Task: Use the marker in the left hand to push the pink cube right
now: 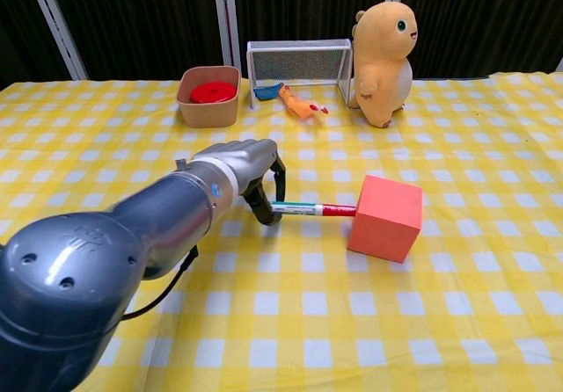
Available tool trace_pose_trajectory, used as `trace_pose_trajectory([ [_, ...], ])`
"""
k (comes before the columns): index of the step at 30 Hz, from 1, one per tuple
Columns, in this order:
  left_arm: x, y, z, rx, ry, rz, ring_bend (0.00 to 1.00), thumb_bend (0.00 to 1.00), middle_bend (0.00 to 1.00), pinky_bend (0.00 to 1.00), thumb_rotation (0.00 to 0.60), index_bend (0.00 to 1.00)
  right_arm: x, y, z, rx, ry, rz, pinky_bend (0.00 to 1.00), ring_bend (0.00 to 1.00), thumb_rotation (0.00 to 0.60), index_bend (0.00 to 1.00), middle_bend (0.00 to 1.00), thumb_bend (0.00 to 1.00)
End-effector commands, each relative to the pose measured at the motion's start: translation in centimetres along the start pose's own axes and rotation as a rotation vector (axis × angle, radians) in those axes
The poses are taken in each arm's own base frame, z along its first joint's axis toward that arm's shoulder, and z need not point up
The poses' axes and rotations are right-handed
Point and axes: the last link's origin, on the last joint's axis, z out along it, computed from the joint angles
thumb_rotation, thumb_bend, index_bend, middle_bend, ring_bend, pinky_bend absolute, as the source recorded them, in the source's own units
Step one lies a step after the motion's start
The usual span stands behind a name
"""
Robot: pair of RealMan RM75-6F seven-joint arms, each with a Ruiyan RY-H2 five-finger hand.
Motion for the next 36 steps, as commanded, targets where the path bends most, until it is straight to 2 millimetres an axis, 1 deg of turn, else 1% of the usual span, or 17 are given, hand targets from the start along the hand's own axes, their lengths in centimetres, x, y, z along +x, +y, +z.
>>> trace_pose_trajectory([
  [1, -0.1, 0.8, 0.1, -0.004, -0.011, -0.004, 0.00, 0.48, 0.11, 0.08, 0.600, 0.60, 0.0, 0.0, 0.0, 0.001, 0.001, 0.000, 0.00, 0.00, 0.600, 0.00, 0.00, 0.32],
  [8, -0.4, 1.4, -0.1, -0.011, -0.030, -0.004, 0.00, 0.48, 0.11, 0.08, 0.600, 0.60, 0.0, 0.0, 0.0, 0.001, 0.001, 0.000, 0.00, 0.00, 0.600, 0.00, 0.00, 0.32],
  [11, -0.4, 1.4, -0.2, -0.012, -0.032, 0.000, 0.00, 0.48, 0.11, 0.08, 0.600, 0.60, 0.0, 0.0, 0.0, 0.000, 0.001, 0.000, 0.00, 0.00, 0.600, 0.00, 0.00, 0.32],
  [20, 0.2, 0.2, -0.4, 0.009, -0.034, 0.046, 0.00, 0.48, 0.11, 0.08, 0.600, 0.61, -0.1, -0.1, 0.0, 0.002, -0.002, -0.003, 0.00, 0.00, 0.600, 0.00, 0.00, 0.32],
  [25, 0.4, 0.1, -0.5, -0.001, -0.050, 0.066, 0.00, 0.48, 0.11, 0.08, 0.600, 0.61, -0.1, -0.1, 0.0, 0.001, -0.002, -0.004, 0.00, 0.00, 0.600, 0.00, 0.00, 0.32],
  [32, 0.2, 1.1, -0.6, -0.039, -0.067, 0.068, 0.00, 0.48, 0.11, 0.08, 0.600, 0.61, 0.0, 0.0, 0.0, -0.003, 0.000, 0.001, 0.00, 0.00, 0.600, 0.00, 0.00, 0.32],
  [36, 0.1, 2.2, -0.6, -0.060, -0.062, 0.062, 0.00, 0.48, 0.11, 0.08, 0.600, 0.61, 0.0, 0.0, 0.0, -0.004, -0.001, 0.002, 0.00, 0.00, 0.600, 0.00, 0.00, 0.32],
])
